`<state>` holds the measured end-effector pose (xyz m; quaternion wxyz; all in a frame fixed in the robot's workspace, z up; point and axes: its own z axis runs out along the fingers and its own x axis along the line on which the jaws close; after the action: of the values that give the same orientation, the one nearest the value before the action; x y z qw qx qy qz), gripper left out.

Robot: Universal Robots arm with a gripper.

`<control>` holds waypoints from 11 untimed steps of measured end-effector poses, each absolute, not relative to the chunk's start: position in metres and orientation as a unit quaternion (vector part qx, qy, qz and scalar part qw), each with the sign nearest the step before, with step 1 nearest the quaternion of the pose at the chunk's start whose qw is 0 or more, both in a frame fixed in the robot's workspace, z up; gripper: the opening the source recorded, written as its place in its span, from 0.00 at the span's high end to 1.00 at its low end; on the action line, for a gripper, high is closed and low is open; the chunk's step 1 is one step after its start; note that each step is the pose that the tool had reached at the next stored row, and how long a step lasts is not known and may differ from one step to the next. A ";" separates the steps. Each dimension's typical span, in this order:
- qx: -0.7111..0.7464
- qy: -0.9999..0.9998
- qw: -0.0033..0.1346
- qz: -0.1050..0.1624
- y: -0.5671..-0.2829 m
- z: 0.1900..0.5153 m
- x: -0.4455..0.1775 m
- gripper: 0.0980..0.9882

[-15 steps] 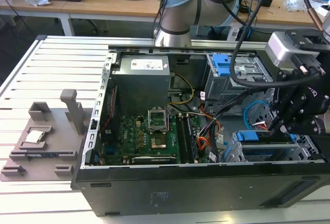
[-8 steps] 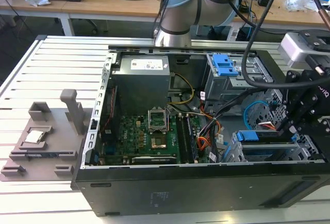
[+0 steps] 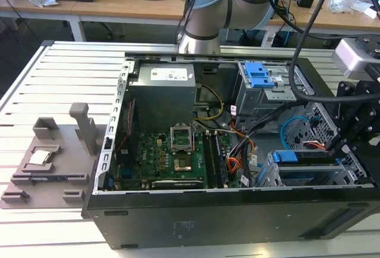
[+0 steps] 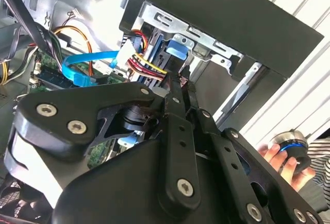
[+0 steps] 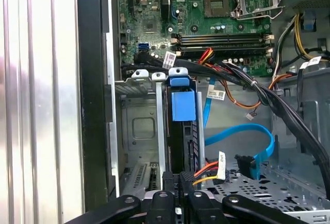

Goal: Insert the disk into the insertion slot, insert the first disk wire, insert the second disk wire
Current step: 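Insert the first disk wire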

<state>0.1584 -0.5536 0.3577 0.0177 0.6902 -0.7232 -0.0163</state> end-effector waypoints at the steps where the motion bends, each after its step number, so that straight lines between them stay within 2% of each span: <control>1: 0.690 -0.723 0.018 -0.016 -0.554 0.356 0.158 0.93; 11: 0.690 -0.723 0.016 -0.019 -0.550 0.352 0.153 0.93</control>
<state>0.1534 -0.5503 0.3516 0.0156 0.6903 -0.7231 -0.0187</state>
